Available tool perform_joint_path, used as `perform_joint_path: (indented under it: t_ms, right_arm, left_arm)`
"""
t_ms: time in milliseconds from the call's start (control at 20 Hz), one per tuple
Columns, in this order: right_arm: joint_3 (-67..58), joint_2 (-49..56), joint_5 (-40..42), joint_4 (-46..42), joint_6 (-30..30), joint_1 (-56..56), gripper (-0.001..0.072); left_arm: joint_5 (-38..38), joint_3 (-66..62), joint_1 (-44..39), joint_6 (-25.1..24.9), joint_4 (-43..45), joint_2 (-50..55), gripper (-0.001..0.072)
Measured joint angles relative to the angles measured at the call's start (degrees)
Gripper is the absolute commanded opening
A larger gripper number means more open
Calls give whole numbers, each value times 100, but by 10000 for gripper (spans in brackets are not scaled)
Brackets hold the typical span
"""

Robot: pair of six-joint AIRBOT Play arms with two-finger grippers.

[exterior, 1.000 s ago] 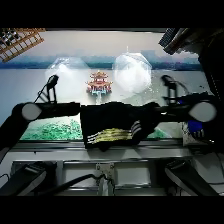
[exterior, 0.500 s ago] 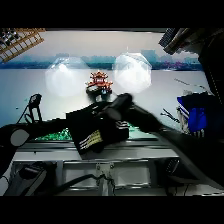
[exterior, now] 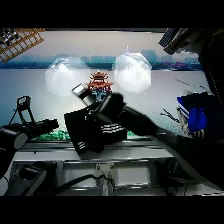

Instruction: Fold the clothes and pants, and hang the long-sleeved shirts on hangers.

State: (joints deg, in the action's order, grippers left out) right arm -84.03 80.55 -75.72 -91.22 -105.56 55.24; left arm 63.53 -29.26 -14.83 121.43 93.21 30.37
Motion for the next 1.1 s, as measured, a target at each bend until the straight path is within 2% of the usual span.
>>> perform_joint_path:
  t_ms: [200,250,300,400,600,700,850,1100]
  right_arm:
    - [575,-492,-105,-485,7,-1228,354]
    - [804,-573,-55,-457,37,-1602,355]
    - [1086,-636,59,-284,157,-2022,383]
    - [1683,-708,387,518,678,-2830,595]
    - [2785,-713,955,2986,2439,-4205,597]
    - [3132,-610,1067,3836,3169,-4634,592]
    - [3436,-339,1128,4559,3908,-4966,589]
    - [3604,190,1005,5521,4728,-5123,590]
  left_arm:
    - [15,0,0,61,46,-2,27]
    - [15,0,0,66,46,-2,116]
    - [13,0,0,59,37,-2,239]
    - [-28,0,0,-133,-155,-2,401]
    - [-251,2,0,-743,-979,-2,414]
    - [-372,2,0,-883,-1281,-2,414]
    - [-483,2,-2,-1008,-1543,-2,414]
    - [-551,2,-2,-1071,-1694,-2,414]
